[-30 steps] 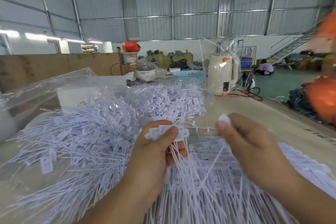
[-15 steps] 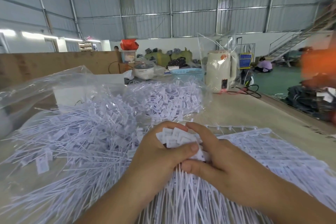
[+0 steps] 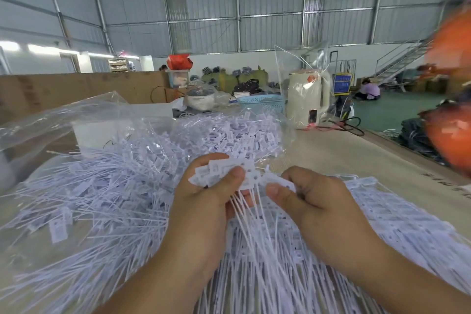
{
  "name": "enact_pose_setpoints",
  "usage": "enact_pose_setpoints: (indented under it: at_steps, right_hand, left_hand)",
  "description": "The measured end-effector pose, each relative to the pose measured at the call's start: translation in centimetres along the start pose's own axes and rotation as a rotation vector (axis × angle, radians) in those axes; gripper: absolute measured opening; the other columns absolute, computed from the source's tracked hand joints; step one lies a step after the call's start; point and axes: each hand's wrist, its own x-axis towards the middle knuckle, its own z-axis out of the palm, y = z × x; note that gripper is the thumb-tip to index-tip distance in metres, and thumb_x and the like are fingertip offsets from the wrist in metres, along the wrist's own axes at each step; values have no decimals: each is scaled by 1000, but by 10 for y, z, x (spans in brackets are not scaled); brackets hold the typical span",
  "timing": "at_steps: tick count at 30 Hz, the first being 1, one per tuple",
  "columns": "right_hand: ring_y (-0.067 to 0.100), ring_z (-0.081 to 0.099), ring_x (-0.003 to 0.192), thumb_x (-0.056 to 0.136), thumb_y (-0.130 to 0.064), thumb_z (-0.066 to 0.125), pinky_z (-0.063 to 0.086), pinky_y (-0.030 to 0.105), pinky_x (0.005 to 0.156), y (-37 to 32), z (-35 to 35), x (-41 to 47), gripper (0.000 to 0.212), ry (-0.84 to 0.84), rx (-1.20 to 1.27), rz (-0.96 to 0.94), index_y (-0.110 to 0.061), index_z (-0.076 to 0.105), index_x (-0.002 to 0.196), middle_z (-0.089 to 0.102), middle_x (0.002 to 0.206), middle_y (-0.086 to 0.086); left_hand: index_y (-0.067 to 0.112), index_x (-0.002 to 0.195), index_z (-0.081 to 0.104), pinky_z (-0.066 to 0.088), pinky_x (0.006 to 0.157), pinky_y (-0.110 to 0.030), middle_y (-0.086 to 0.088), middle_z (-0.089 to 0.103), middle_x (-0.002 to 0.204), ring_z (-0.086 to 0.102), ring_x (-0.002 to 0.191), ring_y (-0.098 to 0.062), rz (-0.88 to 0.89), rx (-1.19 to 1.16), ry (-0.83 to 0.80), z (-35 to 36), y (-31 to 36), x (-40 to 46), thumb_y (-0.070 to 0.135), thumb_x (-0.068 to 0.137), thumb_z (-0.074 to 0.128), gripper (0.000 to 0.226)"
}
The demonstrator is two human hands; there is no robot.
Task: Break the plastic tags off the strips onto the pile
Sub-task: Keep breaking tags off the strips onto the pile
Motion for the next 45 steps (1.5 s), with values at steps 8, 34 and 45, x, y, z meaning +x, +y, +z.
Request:
enact_pose_setpoints:
  at_steps: [8,34,45]
  right_hand:
    - [2,27,40,82,-58,45,25,14,39,-1,-16,4,39,293,211,58,-23,52,67,33,45,-14]
    - [13,45,54,85,-52,55,36,24,55,12,-7,4,47,-390,201,141,-11,52,63,42,56,-3]
    - [9,36,37,89,-51,51,36,20,44,2,3,5,48,147,420,249,-11,56,63,38,45,-9]
  left_hand:
    - [8,101,65,56,50,-25,-7,70,77,67,58,-15,-166,-130,174,-23,8,19,0,86,62,17]
    - [34,94,74,56,71,-41,-2,72,83,67,76,-21,-41,450,-268,-16,-3,6,26,65,77,31]
    - [17,77,71,50,45,-25,-7,68,68,63,52,-17,-122,50,-94,3,-2,-7,12,72,70,6]
